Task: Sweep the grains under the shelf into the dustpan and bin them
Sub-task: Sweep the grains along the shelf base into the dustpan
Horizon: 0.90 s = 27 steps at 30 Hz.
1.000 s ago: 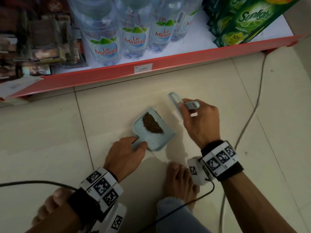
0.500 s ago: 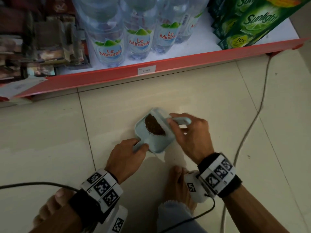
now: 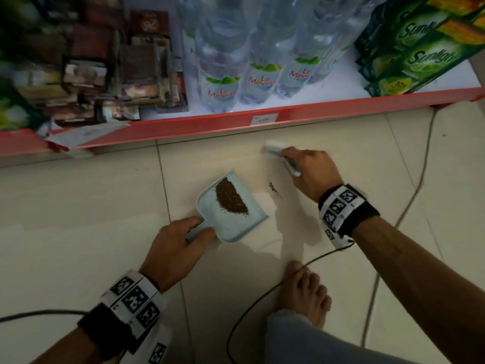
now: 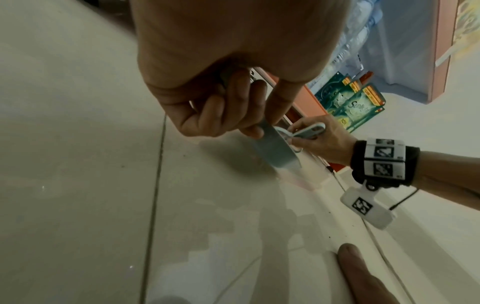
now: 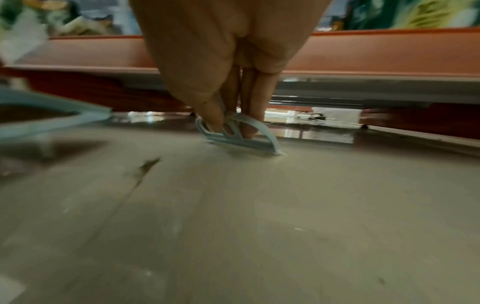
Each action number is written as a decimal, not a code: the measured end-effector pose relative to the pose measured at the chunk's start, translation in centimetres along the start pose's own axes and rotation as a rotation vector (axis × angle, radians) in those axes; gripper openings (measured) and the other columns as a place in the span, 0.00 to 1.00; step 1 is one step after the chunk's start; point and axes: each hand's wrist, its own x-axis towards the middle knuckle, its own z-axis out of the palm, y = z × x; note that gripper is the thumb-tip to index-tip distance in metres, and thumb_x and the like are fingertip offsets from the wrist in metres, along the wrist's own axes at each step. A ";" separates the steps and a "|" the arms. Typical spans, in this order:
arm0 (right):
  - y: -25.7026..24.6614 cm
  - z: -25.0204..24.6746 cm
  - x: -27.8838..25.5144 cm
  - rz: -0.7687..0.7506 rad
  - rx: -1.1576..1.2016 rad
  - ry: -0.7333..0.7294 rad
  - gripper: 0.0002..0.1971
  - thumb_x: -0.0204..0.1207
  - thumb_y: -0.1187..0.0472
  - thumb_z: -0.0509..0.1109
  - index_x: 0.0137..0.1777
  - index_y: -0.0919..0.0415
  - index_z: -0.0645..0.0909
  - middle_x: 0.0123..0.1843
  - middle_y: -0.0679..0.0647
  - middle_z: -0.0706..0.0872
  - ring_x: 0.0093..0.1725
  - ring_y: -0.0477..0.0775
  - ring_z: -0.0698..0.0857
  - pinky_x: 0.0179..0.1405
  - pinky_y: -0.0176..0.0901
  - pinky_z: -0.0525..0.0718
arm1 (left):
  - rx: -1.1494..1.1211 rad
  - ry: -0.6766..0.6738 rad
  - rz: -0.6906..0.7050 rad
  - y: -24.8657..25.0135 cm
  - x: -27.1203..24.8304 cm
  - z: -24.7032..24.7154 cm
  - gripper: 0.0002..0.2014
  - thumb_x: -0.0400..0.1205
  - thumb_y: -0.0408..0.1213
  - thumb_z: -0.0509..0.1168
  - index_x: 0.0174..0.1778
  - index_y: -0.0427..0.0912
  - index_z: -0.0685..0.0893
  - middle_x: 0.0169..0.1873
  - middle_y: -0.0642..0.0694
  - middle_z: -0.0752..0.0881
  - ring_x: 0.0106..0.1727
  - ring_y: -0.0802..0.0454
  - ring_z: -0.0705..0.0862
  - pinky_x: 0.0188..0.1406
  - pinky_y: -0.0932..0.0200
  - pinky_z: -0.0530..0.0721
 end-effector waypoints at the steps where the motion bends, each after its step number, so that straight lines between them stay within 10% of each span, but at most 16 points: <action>1: -0.6 0.0 -0.7 -0.048 0.019 -0.043 0.15 0.76 0.68 0.72 0.63 0.58 0.84 0.49 0.63 0.92 0.43 0.65 0.91 0.44 0.52 0.88 | -0.003 -0.005 0.013 -0.2 0.0 -0.3 0.21 0.74 0.57 0.64 0.34 0.39 0.85 0.30 0.39 0.85 0.29 0.54 0.80 0.32 0.57 0.76; 9: -0.5 -2.2 -8.2 -0.112 0.092 -0.169 0.20 0.74 0.71 0.76 0.65 0.59 0.85 0.61 0.60 0.89 0.54 0.63 0.90 0.51 0.53 0.90 | 0.024 -0.110 0.067 -1.7 0.0 -2.2 0.12 0.82 0.44 0.70 0.36 0.40 0.87 0.28 0.44 0.86 0.31 0.49 0.82 0.34 0.52 0.78; 14: -2.3 -1.9 -7.7 0.286 0.281 0.272 0.06 0.78 0.60 0.74 0.53 0.59 0.86 0.41 0.53 0.92 0.35 0.57 0.90 0.34 0.39 0.83 | -0.008 -0.154 0.072 -2.2 -0.5 -3.0 0.09 0.81 0.42 0.70 0.35 0.46 0.89 0.24 0.57 0.85 0.27 0.63 0.79 0.26 0.73 0.73; 17: -4.3 -1.3 -6.1 0.603 0.562 0.451 0.06 0.70 0.59 0.80 0.43 0.59 0.87 0.36 0.54 0.91 0.34 0.57 0.89 0.33 0.51 0.89 | -0.030 -0.163 0.051 -2.4 -0.7 -3.8 0.11 0.81 0.42 0.70 0.33 0.46 0.87 0.23 0.57 0.83 0.25 0.63 0.78 0.31 0.64 0.76; 21: -7.6 0.8 -4.4 0.772 0.973 0.226 0.09 0.67 0.62 0.84 0.40 0.60 0.86 0.35 0.59 0.91 0.31 0.57 0.91 0.30 0.49 0.91 | -0.023 -0.170 0.049 -2.8 -0.8 -4.8 0.13 0.81 0.43 0.70 0.29 0.50 0.83 0.20 0.56 0.78 0.24 0.60 0.73 0.32 0.56 0.72; 27: -4.5 0.9 -5.0 0.746 0.610 0.093 0.11 0.70 0.59 0.81 0.47 0.65 0.90 0.41 0.61 0.92 0.39 0.60 0.91 0.45 0.54 0.91 | -0.049 -0.124 0.057 -2.5 -1.4 -4.2 0.14 0.82 0.39 0.69 0.30 0.55 0.86 0.21 0.61 0.81 0.25 0.65 0.77 0.26 0.75 0.72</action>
